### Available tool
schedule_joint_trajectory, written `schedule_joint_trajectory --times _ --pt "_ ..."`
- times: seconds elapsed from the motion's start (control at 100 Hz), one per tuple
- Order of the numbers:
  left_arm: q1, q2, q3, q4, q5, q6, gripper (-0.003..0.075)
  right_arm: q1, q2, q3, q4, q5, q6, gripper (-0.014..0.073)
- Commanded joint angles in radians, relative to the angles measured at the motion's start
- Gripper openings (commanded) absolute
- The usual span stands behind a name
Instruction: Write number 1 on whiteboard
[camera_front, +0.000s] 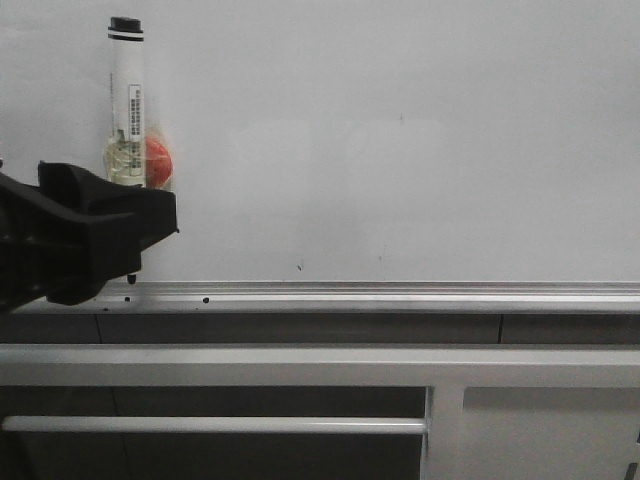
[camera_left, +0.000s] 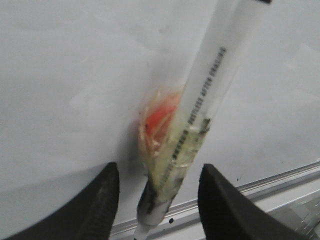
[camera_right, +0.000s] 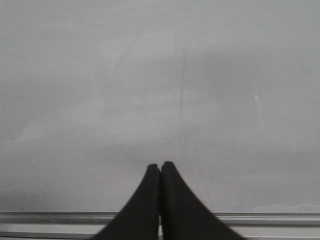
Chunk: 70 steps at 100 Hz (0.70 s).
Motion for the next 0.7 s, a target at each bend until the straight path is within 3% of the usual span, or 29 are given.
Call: schedule_joint_trajectory --times 0.0,0.16,0.23,0.3,0.41,0.69 --pt "-0.007 -0.017 -0.026 0.006 -0.093 -0.015 0.0331 0.005 0.021 -0.023 -0.006 -0.081 -0.01 -0.0064" --pt "-0.007 -0.015 -0.026 0.004 -0.081 -0.029 0.0326 0.016 0.021 -0.023 -0.006 -0.081 -0.01 -0.0064" --pt "-0.007 -0.013 -0.028 -0.011 -0.077 -0.028 0.0285 0.017 0.021 -0.023 -0.006 -0.081 -0.01 -0.0064" --pt "-0.007 0.006 -0.028 -0.011 -0.071 -0.028 0.0193 0.017 0.021 -0.023 -0.006 -0.085 -0.01 -0.0064" --pt "-0.007 0.045 -0.028 0.019 -0.067 -0.051 -0.0024 0.017 0.021 -0.023 -0.006 -0.089 -0.01 -0.0064" --pt "-0.007 0.065 -0.028 0.1 -0.1 -0.041 -0.002 0.041 0.021 -0.023 -0.006 -0.087 -0.021 -0.0064"
